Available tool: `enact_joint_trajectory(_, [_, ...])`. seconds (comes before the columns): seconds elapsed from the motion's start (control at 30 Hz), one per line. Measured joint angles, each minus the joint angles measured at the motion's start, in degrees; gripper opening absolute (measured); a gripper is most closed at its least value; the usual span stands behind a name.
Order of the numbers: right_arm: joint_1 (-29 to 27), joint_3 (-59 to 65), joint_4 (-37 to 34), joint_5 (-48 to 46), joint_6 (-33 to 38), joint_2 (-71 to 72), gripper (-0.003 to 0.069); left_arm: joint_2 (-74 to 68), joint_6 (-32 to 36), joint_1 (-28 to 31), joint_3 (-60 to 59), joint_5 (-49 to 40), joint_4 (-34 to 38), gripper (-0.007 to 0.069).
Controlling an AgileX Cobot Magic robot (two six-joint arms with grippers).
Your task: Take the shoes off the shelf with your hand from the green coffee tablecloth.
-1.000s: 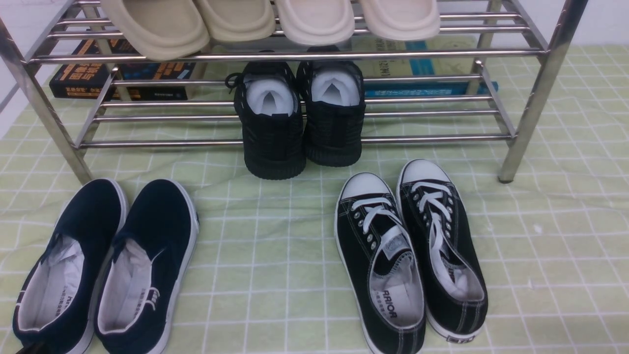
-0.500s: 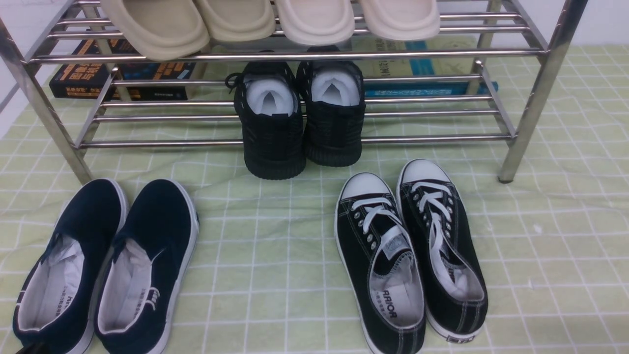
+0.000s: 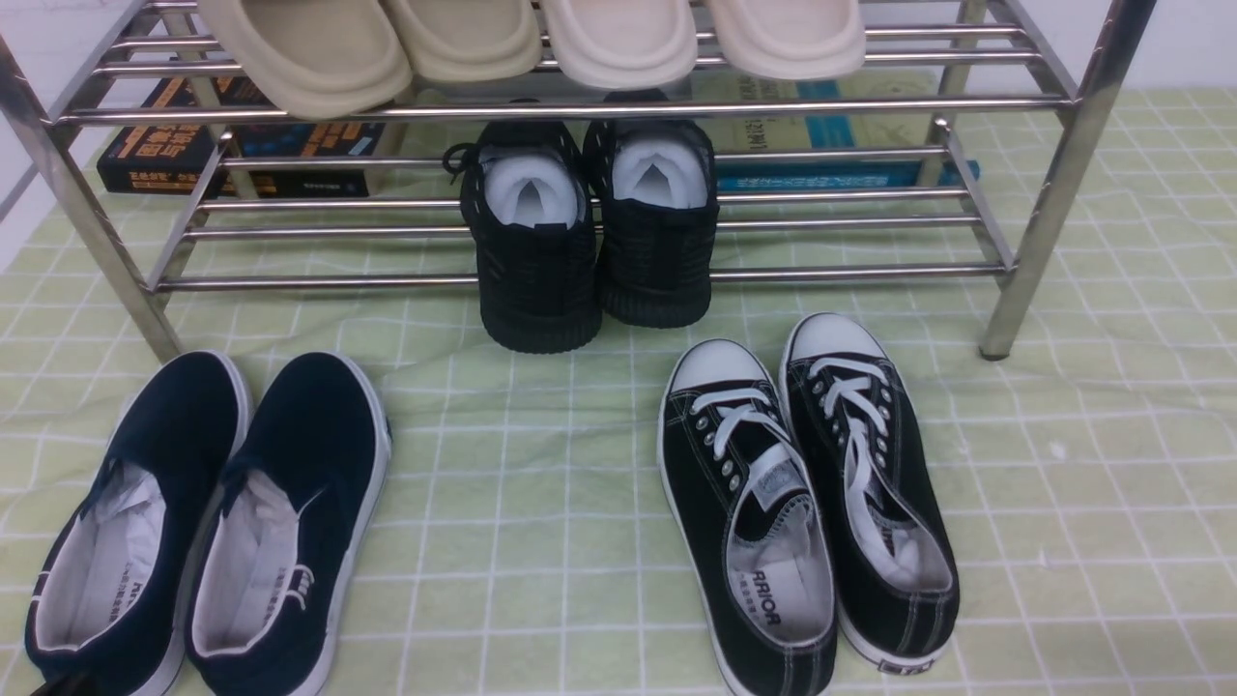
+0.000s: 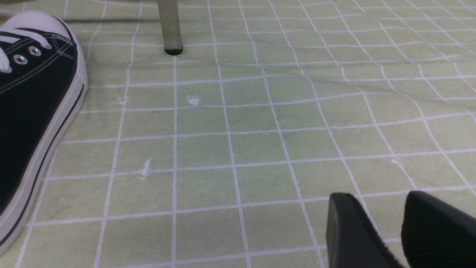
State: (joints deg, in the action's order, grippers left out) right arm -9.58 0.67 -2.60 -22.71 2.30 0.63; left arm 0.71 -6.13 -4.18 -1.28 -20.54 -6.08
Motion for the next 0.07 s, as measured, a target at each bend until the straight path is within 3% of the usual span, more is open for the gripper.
enact_joint_trajectory(0.07, [0.0, 0.0, 0.0, 0.0, 0.0, 0.0, 0.0237, 0.0, 0.0, 0.0, 0.0, 0.0, 0.0, 0.0073])
